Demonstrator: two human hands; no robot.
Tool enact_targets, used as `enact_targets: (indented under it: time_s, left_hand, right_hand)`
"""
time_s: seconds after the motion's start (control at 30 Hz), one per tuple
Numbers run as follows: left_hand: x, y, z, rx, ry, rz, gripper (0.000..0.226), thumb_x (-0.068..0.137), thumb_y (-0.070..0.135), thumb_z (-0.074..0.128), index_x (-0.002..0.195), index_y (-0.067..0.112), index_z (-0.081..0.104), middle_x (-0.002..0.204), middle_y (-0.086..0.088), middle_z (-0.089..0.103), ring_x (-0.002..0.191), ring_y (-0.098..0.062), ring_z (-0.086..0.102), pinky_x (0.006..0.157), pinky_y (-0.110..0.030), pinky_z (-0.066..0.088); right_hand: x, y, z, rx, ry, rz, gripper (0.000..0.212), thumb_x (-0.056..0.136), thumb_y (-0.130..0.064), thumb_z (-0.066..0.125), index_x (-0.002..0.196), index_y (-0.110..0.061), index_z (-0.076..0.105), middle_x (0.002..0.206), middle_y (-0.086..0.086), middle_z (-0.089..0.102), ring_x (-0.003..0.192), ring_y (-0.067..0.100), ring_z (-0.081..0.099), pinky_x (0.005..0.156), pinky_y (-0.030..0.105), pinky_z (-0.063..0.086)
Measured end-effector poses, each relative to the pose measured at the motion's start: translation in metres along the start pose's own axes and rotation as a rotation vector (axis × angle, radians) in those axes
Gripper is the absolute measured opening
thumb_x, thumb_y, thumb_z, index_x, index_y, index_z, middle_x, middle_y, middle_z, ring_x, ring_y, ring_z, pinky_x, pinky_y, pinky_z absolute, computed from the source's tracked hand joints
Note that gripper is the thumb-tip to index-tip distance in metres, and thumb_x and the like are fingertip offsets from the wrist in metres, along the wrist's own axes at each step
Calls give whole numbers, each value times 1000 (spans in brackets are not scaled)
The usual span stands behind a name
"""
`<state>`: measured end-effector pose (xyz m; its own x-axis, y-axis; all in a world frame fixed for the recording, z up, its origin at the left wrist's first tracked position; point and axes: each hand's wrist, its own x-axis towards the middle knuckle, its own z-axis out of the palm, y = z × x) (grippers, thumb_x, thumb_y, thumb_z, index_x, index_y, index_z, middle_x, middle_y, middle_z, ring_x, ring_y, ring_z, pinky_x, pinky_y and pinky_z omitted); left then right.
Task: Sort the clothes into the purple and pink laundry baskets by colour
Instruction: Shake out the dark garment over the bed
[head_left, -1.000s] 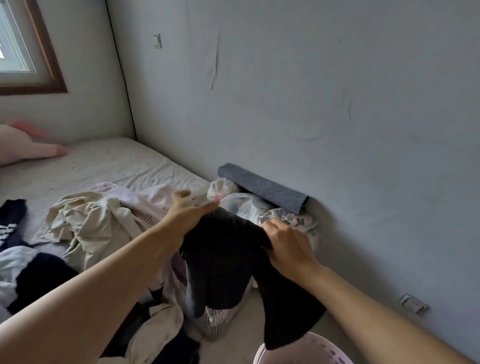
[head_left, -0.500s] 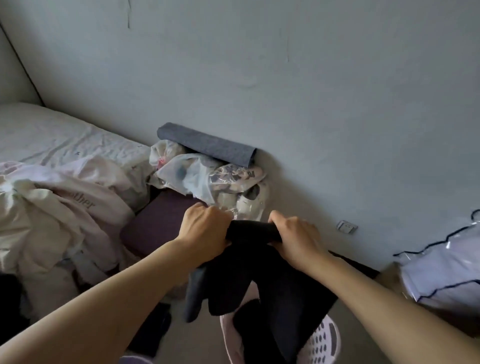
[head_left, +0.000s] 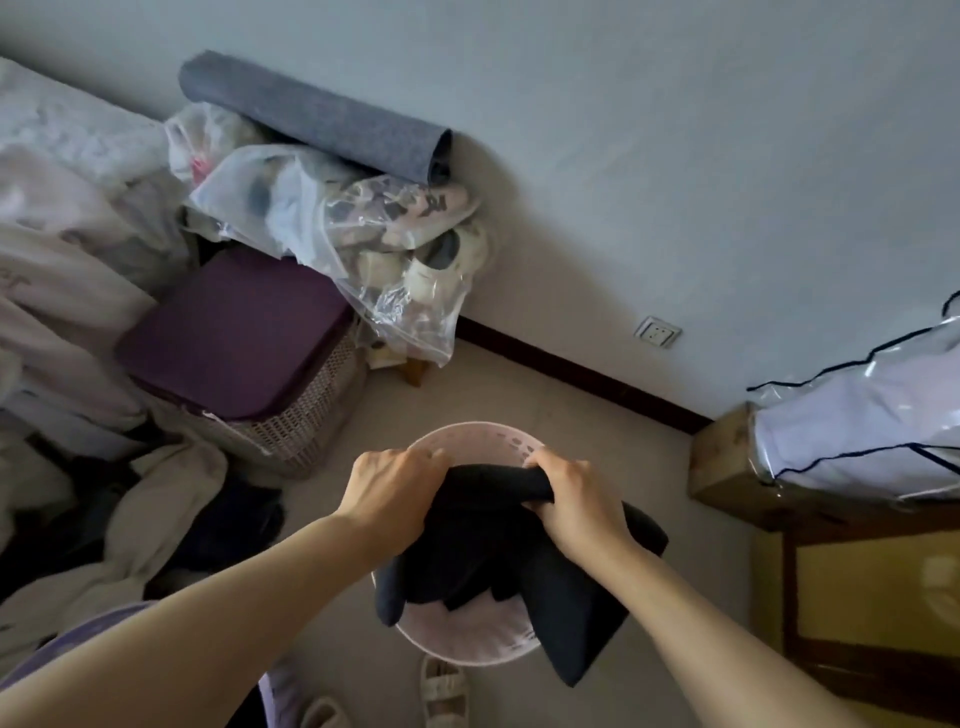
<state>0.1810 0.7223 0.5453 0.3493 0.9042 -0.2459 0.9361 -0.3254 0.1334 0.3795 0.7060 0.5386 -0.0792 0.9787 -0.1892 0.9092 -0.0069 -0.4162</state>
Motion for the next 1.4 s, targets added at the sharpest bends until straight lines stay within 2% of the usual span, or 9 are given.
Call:
enact_targets:
  time_s: [0.1,0.37,0.43,0.53,0.6,0.73,0.87,1.03,1.4]
  left_hand:
    - [15,8,36,-36,-34,-51,20,85,22,52,101,28,44,108,7,60,99,-22,60,64,-29,32]
    - [46,13,109,-83,-133,-149,24,86,18,52,108,23,47,109,6,60,101,-22,57,70,-29,29]
    - [50,12,131,-128,-181,-180,31,85,20,56,114,24,47,114,5,58,105,-21,55,78,-30,34]
    - [53,11,152,-193,-261,-238,53,88,28,59,136,26,36,130,4,49,120,-22,49,98,-34,35]
    - [52,10,159,-228,-290,-288,60,89,34,58,142,27,30,135,4,46,123,-23,49,101,-35,34]
    - [47,5,160,-235,-312,-338,56,89,35,56,139,26,32,132,3,49,119,-23,51,100,-35,34]
    - [36,1,153,-238,-318,-375,53,90,36,55,137,25,33,130,2,51,117,-24,53,97,-35,35]
    - [16,-12,142,-257,-307,-425,52,91,37,53,137,24,33,133,0,51,118,-23,53,96,-36,36]
    - [-65,-60,125,-364,-245,-666,51,91,34,51,137,21,33,132,-3,51,119,-26,51,92,-36,36]
  right_hand:
    - [13,31,28,100,-68,72,15,80,-13,66,87,-24,59,86,-6,66,87,18,61,70,32,47]
    - [47,80,92,137,-246,107,21,85,-8,58,101,-20,65,97,3,68,96,23,62,81,36,49]
    - [52,86,107,115,-262,130,26,89,-12,57,113,-22,61,111,3,64,108,22,57,89,34,47]
    - [55,87,117,73,-308,161,45,96,-21,53,139,-21,42,141,1,46,132,18,40,104,28,33]
    - [54,84,119,65,-362,147,54,96,-24,54,145,-21,32,149,-2,37,138,16,32,107,27,29]
    - [50,72,126,81,-424,120,60,94,-24,56,147,-17,29,149,1,37,139,18,31,109,30,30]
    - [48,52,127,72,-433,73,61,94,-19,55,148,-16,27,151,2,34,140,18,28,110,30,29]
    - [51,20,125,39,-442,-13,62,93,-23,57,147,-15,28,150,2,35,140,19,29,111,31,29]
    - [39,-65,141,-126,-541,-199,54,93,-26,55,141,-13,33,143,5,41,135,23,32,108,32,30]
